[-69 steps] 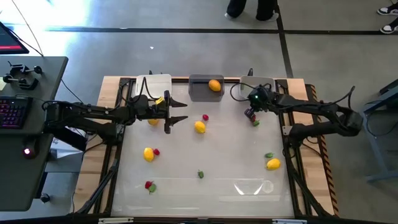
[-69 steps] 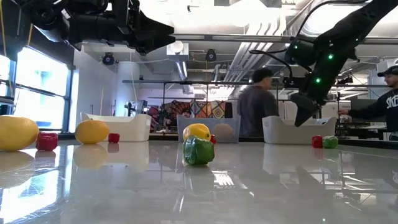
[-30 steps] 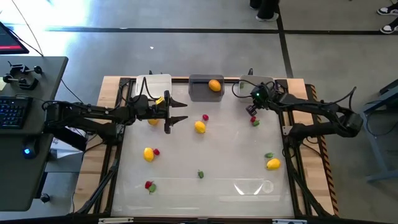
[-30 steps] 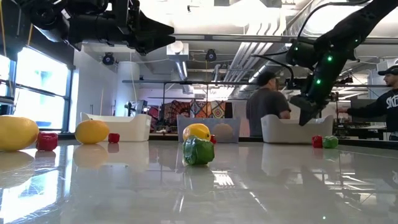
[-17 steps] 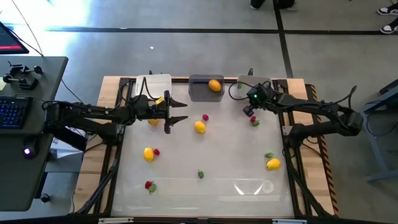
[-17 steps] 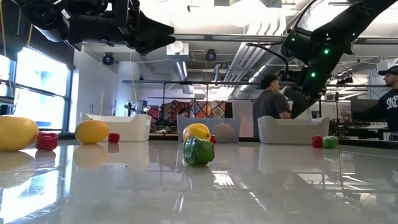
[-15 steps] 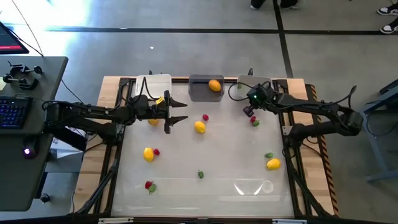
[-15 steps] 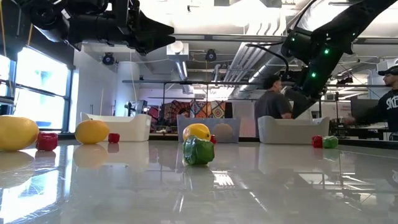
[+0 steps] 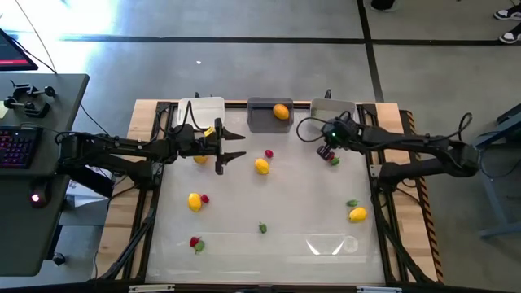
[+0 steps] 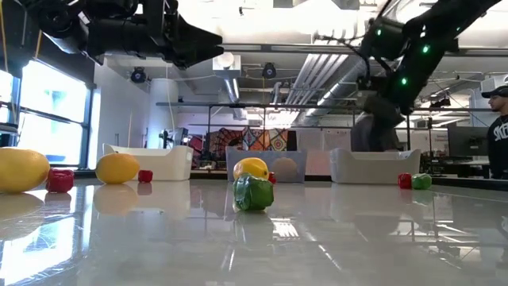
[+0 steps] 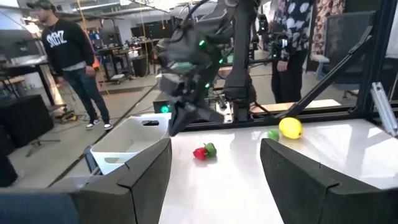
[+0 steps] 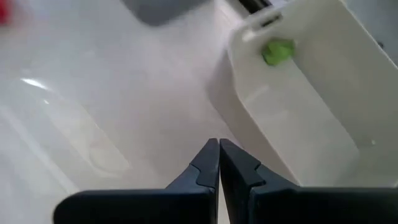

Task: Sort produce into baskets
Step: Adjust the gray bin

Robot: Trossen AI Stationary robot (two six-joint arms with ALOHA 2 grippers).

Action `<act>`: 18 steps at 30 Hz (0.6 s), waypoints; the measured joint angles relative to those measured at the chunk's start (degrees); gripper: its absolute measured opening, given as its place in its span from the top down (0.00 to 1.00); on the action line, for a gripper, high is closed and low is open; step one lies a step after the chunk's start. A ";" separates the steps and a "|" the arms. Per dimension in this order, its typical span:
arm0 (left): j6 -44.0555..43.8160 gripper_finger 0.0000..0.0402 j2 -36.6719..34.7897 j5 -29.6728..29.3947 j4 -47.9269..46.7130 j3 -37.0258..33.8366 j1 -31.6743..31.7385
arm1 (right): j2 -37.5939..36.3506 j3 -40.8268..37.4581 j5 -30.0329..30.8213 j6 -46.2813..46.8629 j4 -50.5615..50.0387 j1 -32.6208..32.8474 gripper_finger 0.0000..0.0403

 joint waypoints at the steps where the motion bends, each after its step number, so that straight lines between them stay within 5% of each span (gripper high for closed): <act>1: 0.75 0.42 0.00 -0.35 -0.04 0.00 0.00 | -0.32 0.08 -0.03 0.78 -0.19 1.27 0.99; 9: 9.33 0.42 1.39 -2.74 0.09 0.00 0.06 | -0.73 0.08 0.03 11.48 -6.33 9.87 0.99; 18: 11.32 0.42 4.04 -3.58 0.61 1.10 3.18 | -0.73 0.08 5.04 21.47 -11.41 12.18 0.97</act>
